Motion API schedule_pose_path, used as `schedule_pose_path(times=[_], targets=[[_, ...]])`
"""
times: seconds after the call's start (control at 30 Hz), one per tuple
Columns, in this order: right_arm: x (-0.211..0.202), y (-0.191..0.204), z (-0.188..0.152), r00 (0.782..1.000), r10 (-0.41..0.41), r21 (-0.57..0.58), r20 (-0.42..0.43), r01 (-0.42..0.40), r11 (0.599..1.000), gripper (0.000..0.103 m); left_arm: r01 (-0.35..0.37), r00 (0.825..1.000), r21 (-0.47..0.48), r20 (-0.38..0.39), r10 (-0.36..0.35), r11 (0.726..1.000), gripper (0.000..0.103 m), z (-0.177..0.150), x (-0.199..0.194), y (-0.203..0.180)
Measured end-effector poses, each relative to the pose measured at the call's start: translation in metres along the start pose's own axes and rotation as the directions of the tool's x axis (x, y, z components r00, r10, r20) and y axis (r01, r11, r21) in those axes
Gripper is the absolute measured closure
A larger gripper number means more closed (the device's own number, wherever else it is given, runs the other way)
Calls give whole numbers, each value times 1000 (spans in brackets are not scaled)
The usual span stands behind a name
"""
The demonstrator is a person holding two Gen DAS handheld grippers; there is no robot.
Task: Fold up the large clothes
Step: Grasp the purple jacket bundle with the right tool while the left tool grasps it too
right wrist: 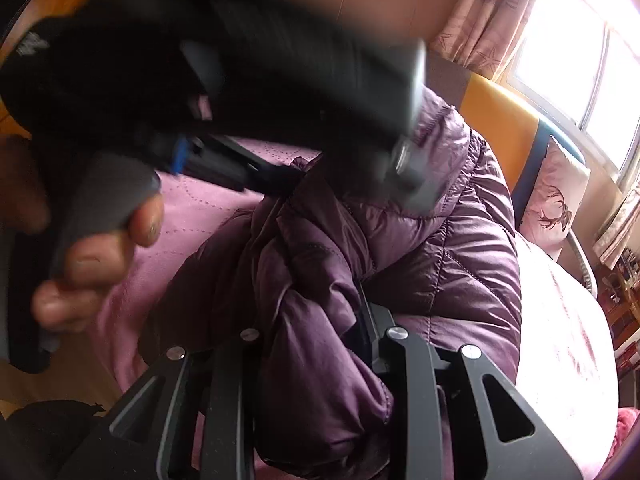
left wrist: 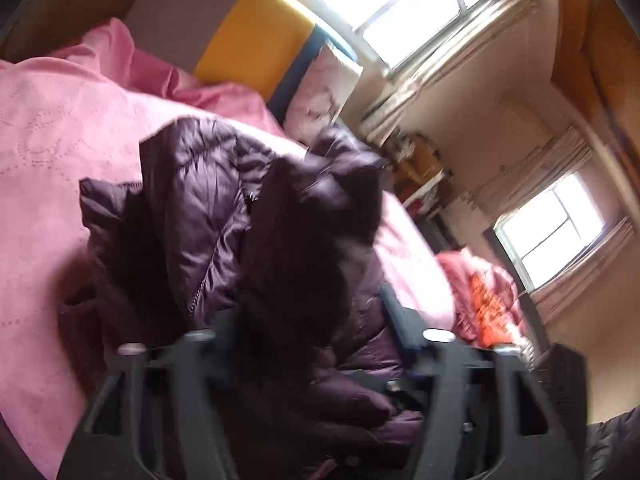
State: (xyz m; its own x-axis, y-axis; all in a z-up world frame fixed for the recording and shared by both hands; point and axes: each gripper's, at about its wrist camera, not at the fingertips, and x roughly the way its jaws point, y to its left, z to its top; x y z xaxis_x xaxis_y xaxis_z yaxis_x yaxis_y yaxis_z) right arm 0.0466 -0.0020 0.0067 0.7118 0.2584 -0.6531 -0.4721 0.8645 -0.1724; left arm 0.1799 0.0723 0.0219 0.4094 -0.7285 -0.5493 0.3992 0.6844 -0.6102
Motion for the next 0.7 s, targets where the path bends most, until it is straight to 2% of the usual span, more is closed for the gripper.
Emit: schedule_pose_path(times=[0.03,0.1,0.17,0.23,0.3,0.33,0.37,0.43,0.47,0.53,0.7], targets=[[-2,-3,0,1000,16,9,4,-16,1000,66,-18,1000,9,-5,18,1000,82,-3,5,1],[-11,-16,0,994,109,41,20,-110,993,54,-1,1000,-8,-7,1,1000,88,0,7,4],[-29,-37,0,962,268,101,56,-273,957,47,8,1000,-14,-10,-8,1000,89,4,5,4],[-49,-66,-1,911,399,172,105,-412,895,43,2,1000,-9,-11,-2,1000,89,10,0,6],[-68,-97,-7,884,440,226,157,-466,856,43,5,1000,-11,-12,-5,1000,89,13,-5,8],[-73,-111,-11,885,434,244,167,-464,852,45,4,1000,-12,-15,-4,1000,90,14,-9,9],[-75,-124,-16,897,411,258,164,-441,860,47,2,1000,-11,-18,-2,1000,90,14,-11,8],[-68,-137,-27,934,338,256,118,-358,898,51,1,1000,-15,-23,-1,1000,90,15,-19,8],[-60,-139,-32,943,322,254,86,-333,908,53,-4,1000,-20,-27,3,1000,90,14,-22,9],[-45,-147,-37,942,332,248,44,-332,910,56,-18,999,-30,-33,17,999,90,13,-28,12],[-23,-114,-42,947,320,177,-3,-315,933,55,-124,990,-79,-73,118,989,90,3,-33,34]])
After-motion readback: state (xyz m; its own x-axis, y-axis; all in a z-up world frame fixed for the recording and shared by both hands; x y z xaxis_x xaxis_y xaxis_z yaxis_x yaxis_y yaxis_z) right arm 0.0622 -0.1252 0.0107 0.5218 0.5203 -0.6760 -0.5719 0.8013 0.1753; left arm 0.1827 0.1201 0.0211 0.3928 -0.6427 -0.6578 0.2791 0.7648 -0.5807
